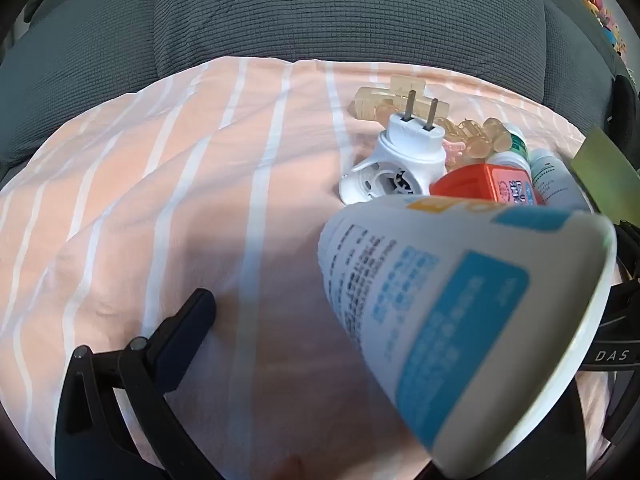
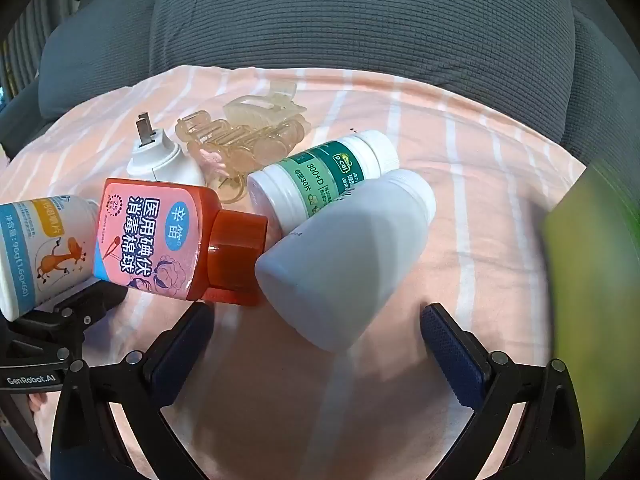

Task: Organize rigid objects
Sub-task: 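Move the right gripper over the white bottle with blue-yellow label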

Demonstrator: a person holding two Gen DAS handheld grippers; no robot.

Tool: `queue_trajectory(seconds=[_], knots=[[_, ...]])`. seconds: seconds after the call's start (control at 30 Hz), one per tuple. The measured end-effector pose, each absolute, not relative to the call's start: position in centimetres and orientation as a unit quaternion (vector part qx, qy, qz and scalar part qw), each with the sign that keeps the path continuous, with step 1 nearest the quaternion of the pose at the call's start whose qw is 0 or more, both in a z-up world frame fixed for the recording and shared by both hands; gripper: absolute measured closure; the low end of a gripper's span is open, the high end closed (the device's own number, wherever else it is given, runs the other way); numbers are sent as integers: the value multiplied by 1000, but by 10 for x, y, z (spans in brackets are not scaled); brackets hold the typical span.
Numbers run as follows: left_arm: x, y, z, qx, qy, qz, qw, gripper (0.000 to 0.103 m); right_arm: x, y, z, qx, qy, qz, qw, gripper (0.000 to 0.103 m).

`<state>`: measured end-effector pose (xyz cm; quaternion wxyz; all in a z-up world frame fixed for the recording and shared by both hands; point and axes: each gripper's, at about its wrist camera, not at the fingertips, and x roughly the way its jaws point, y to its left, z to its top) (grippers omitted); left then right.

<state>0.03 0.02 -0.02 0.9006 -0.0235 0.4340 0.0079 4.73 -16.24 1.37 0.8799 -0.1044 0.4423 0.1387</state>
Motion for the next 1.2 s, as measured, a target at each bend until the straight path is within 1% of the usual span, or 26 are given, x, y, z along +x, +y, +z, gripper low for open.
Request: queue_trajectory(seconds=[0.43,0.53,0.7,0.83,0.93,1.03,1.1,1.2], knots=[[-5,0,3,-14,448,21,894,1,47,-162,12,-105,441,138,880,0],[-11,3,15,-11,454,23,891,2,48,-161,14,-108,444,128,880,0],[-23,9,43,-48,449,-13,892,1,47,-162,20,-99,466,140,868,0],[-34,11,68,-59,428,-36,901,1,42,-177,51,-27,475,162,865,0],[-35,14,78,-80,420,-47,903,1,37,-180,82,-15,465,144,874,0],[-35,18,80,-100,432,-57,894,1,33,-178,111,17,460,130,878,0],[-34,22,80,-103,440,-56,890,2,33,-169,128,52,483,134,863,0],[-36,30,83,-109,441,-44,890,3,34,-158,134,88,503,158,845,0]])
